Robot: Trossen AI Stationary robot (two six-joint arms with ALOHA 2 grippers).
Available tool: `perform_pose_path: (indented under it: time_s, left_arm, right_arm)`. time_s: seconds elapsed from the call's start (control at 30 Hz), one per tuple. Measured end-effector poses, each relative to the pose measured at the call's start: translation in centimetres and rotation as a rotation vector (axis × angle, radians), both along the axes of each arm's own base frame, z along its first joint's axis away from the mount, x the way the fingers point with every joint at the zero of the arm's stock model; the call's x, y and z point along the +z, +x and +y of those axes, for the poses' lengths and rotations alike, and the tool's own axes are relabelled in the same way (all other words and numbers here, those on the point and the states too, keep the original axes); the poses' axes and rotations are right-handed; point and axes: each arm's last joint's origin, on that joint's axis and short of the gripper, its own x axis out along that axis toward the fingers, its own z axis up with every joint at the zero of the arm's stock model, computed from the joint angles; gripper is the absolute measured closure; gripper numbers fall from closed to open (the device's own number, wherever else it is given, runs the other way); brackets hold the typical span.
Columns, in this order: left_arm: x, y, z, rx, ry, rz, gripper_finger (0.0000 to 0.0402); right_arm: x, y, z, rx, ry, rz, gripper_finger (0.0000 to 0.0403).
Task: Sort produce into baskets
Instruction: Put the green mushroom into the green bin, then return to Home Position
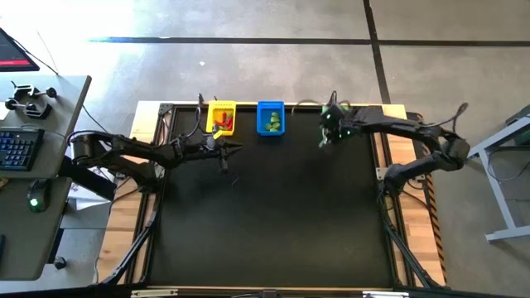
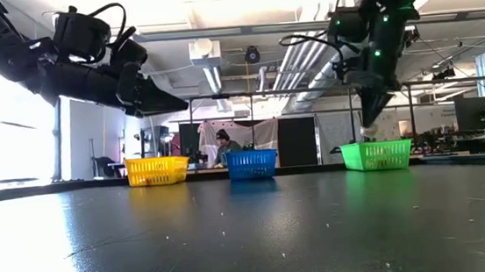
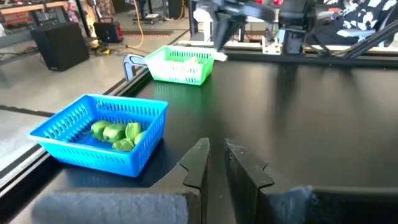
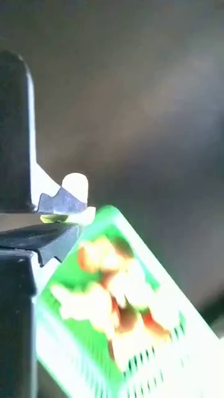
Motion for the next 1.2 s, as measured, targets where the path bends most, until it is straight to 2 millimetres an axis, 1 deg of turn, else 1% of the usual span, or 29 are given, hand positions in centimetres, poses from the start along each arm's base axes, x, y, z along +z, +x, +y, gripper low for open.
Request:
perform_pose_path:
  time_s: [0.07, 0.13, 0.23, 0.4, 0.47, 0.57, 0.7, 0.8, 0.9, 0.97, 1.03, 1.1, 1.2]
  left_arm:
    - [0.2, -0.1, 0.0, 0.0, 0.004, -0.009, 0.0369]
    - [0.4, -0.1, -0.1, -0.008, 0.005, -0.017, 0.0369]
    - [0.4, -0.1, -0.1, -0.02, 0.003, -0.018, 0.0369]
    - [0.4, -0.1, -0.2, -0.044, -0.003, -0.02, 0.0369]
    - [0.4, -0.1, -0.2, -0.071, -0.008, -0.022, 0.0369]
    - [0.5, -0.1, -0.3, -0.082, -0.008, -0.027, 0.0369]
    - [0.7, -0.1, -0.3, -0.081, -0.006, -0.036, 0.0369]
    - [0.8, -0.2, -0.3, -0.078, -0.002, -0.043, 0.0369]
    - [1.1, -0.3, -0.2, -0.074, 0.003, -0.057, 0.0369]
    - [1.3, -0.4, -0.2, -0.074, 0.008, -0.065, 0.0369]
    - [1.6, -0.5, -0.3, -0.075, 0.012, -0.074, 0.0369]
    - [1.7, -0.5, -0.3, -0.075, 0.015, -0.08, 0.0369]
    - [1.7, -0.5, -0.4, -0.096, 0.011, -0.081, 0.0369]
  right_arm:
    - [0.4, -0.5, -1.3, -0.093, -0.041, -0.044, 0.0399]
    - [0.5, -1.0, -2.6, -0.175, -0.101, -0.053, 0.0401]
    - [0.2, -1.5, -4.4, -0.235, -0.148, -0.085, 0.0401]
    - [-1.0, -2.1, -6.1, -0.285, -0.146, -0.09, 0.04]
    - [-1.4, -2.3, -6.6, -0.308, -0.141, -0.07, 0.0391]
    - [-2.0, -2.7, -7.2, -0.334, -0.128, -0.048, 0.0358]
    - [-2.5, -3.0, -7.6, -0.35, -0.118, -0.031, 0.0292]
    - [-2.4, -3.1, -7.7, -0.344, -0.136, -0.019, 0.0248]
    - [-1.5, -3.3, -7.4, -0.325, -0.175, -0.019, 0.0229]
    - [-0.8, -3.3, -6.9, -0.301, -0.203, -0.031, 0.0234]
    - [0.1, -2.9, -6.3, -0.259, -0.233, -0.057, 0.0251]
    - [0.7, -2.1, -5.6, -0.208, -0.261, -0.103, 0.028]
    - [1.3, -0.6, -4.6, -0.119, -0.303, -0.162, 0.0335]
